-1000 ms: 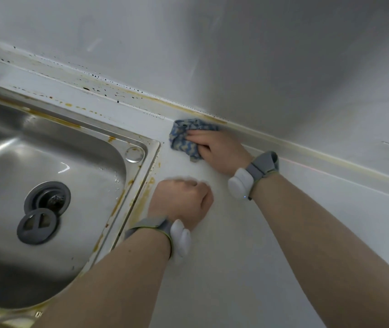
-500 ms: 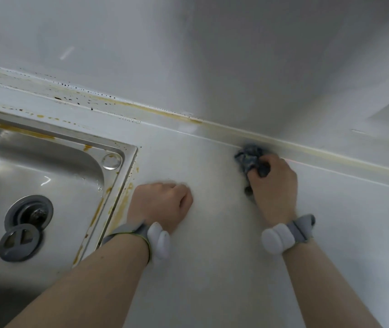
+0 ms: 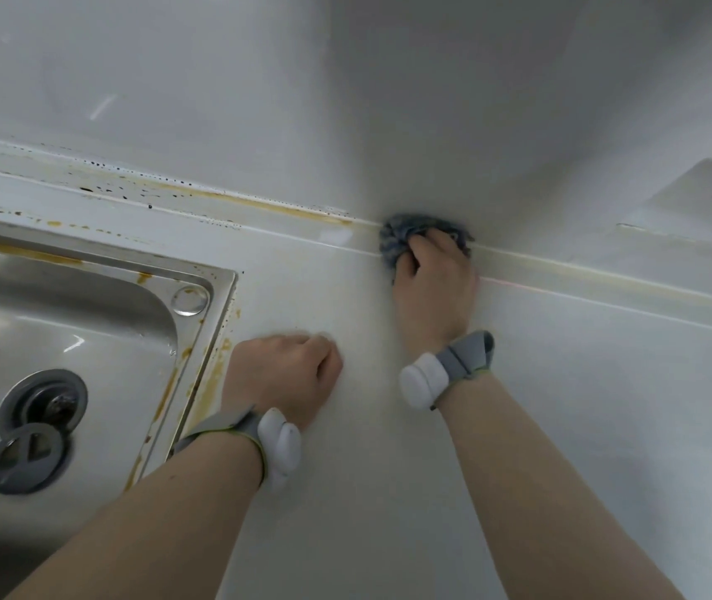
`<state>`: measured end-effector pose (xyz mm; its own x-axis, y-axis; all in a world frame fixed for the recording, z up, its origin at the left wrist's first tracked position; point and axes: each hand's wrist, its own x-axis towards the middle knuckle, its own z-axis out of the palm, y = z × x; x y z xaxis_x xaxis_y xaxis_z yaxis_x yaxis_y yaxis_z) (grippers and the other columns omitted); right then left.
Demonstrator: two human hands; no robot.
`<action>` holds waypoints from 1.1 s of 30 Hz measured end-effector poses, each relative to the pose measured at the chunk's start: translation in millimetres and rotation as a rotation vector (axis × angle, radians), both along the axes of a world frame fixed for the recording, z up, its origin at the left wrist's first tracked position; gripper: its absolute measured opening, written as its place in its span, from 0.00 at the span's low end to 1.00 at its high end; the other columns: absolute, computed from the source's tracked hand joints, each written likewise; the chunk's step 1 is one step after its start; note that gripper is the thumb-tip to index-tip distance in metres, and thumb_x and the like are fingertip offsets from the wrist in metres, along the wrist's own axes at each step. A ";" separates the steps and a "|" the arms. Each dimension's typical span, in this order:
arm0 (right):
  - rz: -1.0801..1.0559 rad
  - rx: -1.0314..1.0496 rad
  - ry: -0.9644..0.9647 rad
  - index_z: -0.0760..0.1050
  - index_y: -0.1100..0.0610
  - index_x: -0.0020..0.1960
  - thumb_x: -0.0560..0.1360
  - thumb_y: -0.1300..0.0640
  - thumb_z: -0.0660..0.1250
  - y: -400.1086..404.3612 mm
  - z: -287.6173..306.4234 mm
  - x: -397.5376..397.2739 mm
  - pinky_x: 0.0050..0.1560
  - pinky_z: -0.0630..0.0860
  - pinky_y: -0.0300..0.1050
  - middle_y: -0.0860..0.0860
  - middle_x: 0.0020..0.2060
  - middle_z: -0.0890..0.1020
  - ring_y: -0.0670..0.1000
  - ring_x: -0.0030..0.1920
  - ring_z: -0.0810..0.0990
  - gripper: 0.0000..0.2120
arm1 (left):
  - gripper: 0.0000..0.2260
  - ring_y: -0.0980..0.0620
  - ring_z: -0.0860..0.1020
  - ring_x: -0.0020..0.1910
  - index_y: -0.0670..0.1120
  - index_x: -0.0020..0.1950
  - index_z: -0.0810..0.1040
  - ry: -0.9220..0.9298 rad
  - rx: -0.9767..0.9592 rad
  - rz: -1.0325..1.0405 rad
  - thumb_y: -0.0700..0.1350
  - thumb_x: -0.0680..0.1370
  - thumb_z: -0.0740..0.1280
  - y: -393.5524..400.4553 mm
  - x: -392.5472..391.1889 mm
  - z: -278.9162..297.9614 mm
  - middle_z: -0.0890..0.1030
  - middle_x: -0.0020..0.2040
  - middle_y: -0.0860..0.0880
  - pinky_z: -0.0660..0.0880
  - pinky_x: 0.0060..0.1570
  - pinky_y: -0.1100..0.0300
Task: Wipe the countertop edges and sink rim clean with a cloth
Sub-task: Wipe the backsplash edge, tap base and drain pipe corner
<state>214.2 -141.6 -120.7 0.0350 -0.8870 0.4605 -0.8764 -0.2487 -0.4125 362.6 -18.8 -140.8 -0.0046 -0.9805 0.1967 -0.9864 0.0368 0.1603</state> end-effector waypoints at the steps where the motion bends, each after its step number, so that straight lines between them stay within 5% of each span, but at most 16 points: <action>1: 0.009 -0.004 -0.015 0.79 0.59 0.38 0.70 0.62 0.65 -2.4 1.9 8.8 0.35 0.64 0.40 0.53 0.40 0.82 0.56 0.36 0.78 0.05 | 0.18 0.46 0.71 0.25 0.48 0.32 0.61 0.001 0.003 -0.002 0.52 0.77 0.63 -0.1 0.0 -0.3 0.69 0.26 0.50 0.65 0.25 0.61; 5: 0.161 0.000 0.083 0.78 0.58 0.33 0.65 0.61 0.68 -8.7 9.3 50.6 0.31 0.67 0.41 0.54 0.37 0.80 0.58 0.33 0.78 0.02 | 0.18 0.46 0.70 0.24 0.47 0.31 0.63 0.003 0.020 -0.003 0.52 0.77 0.63 0.5 2.9 -2.1 0.70 0.25 0.50 0.67 0.25 0.60; 11: 0.353 0.123 0.380 0.76 0.58 0.46 0.68 0.62 0.67 -13.3 21.6 85.4 0.32 0.62 0.44 0.57 0.51 0.74 0.58 0.40 0.78 0.07 | 0.21 0.47 0.71 0.24 0.47 0.31 0.72 0.003 0.004 -0.006 0.56 0.79 0.56 1.5 4.5 -5.4 0.73 0.25 0.51 0.69 0.27 0.59; 16: 0.190 0.059 0.415 0.74 0.55 0.50 0.68 0.58 0.69 -4.1 3.0 22.7 0.26 0.69 0.44 0.57 0.45 0.77 0.58 0.31 0.78 0.12 | 0.18 0.46 0.73 0.26 0.47 0.32 0.65 -0.018 0.012 0.031 0.54 0.79 0.59 1.1 1.6 -0.4 0.73 0.27 0.50 0.69 0.27 0.61; 19: 0.098 0.173 0.428 0.71 0.54 0.56 0.74 0.54 0.63 1.1 -5.5 -45.2 0.32 0.74 0.48 0.56 0.51 0.77 0.61 0.36 0.80 0.12 | 0.17 0.44 0.72 0.25 0.46 0.32 0.66 0.001 0.017 0.007 0.53 0.79 0.59 -0.2 2.1 -2.7 0.72 0.26 0.49 0.67 0.26 0.61; 25: -0.247 0.276 0.483 0.72 0.58 0.52 0.78 0.49 0.58 13.2 -12.7 -138.6 0.36 0.68 0.47 0.59 0.51 0.78 0.64 0.37 0.79 0.13 | 0.18 0.46 0.69 0.23 0.46 0.31 0.64 0.004 0.021 0.002 0.51 0.78 0.61 -0.4 1.9 -2.3 0.68 0.25 0.50 0.69 0.25 0.60; 33: -0.406 0.427 0.462 0.78 0.64 0.53 0.78 0.41 0.55 17.9 -5.4 -76.2 0.45 0.74 0.50 0.64 0.51 0.77 0.63 0.45 0.80 0.26 | 0.18 0.49 0.66 0.23 0.46 0.31 0.65 -0.036 0.039 -0.002 0.51 0.78 0.61 0.7 2.3 -0.3 0.66 0.25 0.51 0.65 0.24 0.62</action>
